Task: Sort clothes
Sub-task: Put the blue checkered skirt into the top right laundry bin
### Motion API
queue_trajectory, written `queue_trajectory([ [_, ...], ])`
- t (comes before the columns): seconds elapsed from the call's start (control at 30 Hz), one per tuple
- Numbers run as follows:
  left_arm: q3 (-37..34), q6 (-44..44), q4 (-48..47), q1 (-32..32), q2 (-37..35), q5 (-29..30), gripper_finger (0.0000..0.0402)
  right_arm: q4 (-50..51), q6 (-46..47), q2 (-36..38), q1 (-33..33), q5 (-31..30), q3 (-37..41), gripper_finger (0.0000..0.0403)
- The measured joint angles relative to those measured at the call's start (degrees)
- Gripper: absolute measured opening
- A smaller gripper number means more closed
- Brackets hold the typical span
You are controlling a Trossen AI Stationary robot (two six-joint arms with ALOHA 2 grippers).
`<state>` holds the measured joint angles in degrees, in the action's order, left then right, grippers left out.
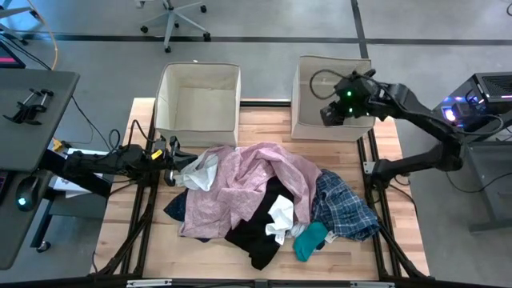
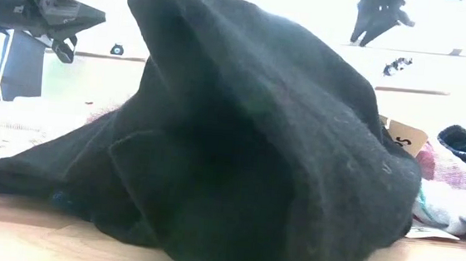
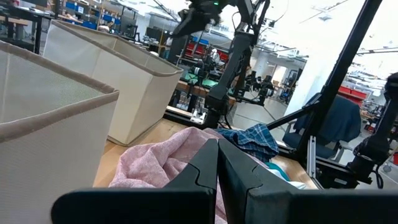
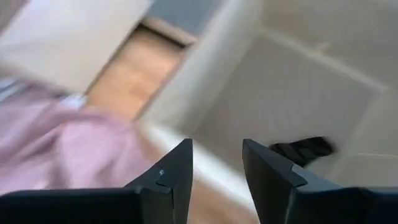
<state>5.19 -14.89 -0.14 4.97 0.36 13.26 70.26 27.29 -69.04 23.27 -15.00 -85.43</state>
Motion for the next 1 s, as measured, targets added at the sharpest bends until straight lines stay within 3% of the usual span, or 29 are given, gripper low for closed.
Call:
queue_trajectory([
  [0.13, 0.0, 0.0, 0.0, 0.0, 0.0, 0.0, 0.0, 0.9, 4.2, 0.2, -9.7, 3.4, 0.0, 0.0129],
  [0.33, 0.0, 0.0, 0.0, 0.0, 0.0, 0.0, 0.0, 2.7, 15.2, 0.1, -24.6, 13.3, 0.0, 0.0129],
  [0.5, 0.0, 0.0, 0.0, 0.0, 0.0, 0.0, 0.0, 7.1, 25.6, -0.4, -33.1, 13.9, 0.0, 0.0129],
  [0.77, 0.0, 0.0, -0.2, 0.0, 0.0, 0.0, 0.0, 20.1, 35.1, -3.7, -37.6, 15.1, 0.0, 0.014],
  [0.87, 0.0, 0.0, -0.2, 0.0, 0.0, 0.0, 0.0, 18.6, 35.3, -4.1, -38.1, 15.2, 2.7, 0.0167],
  [1.0, 0.0, 0.0, -0.2, 0.0, 0.0, 0.0, 0.0, 17.2, 35.7, -4.0, -38.1, 20.4, 11.4, 0.0225],
])
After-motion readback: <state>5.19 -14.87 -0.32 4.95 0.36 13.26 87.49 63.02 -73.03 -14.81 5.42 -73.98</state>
